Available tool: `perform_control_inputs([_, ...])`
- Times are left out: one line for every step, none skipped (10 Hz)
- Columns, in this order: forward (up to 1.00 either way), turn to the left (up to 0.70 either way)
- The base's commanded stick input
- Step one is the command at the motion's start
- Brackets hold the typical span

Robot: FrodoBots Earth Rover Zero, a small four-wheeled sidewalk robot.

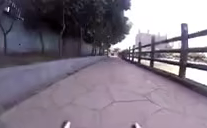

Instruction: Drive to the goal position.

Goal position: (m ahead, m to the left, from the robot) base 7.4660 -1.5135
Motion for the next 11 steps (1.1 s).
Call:
perform_control_inputs([0.7,0.0])
perform_control_inputs([0.7,0.0])
perform_control_inputs([0.7,0.0])
perform_control_inputs([0.7,0.0])
perform_control_inputs([0.7,0.0])
perform_control_inputs([0.7,0.0])
perform_control_inputs([0.7,0.0])
perform_control_inputs([0.7,0.0])
perform_control_inputs([0.7,0.0])
perform_control_inputs([0.7,0.0])
perform_control_inputs([0.7,-0.35])
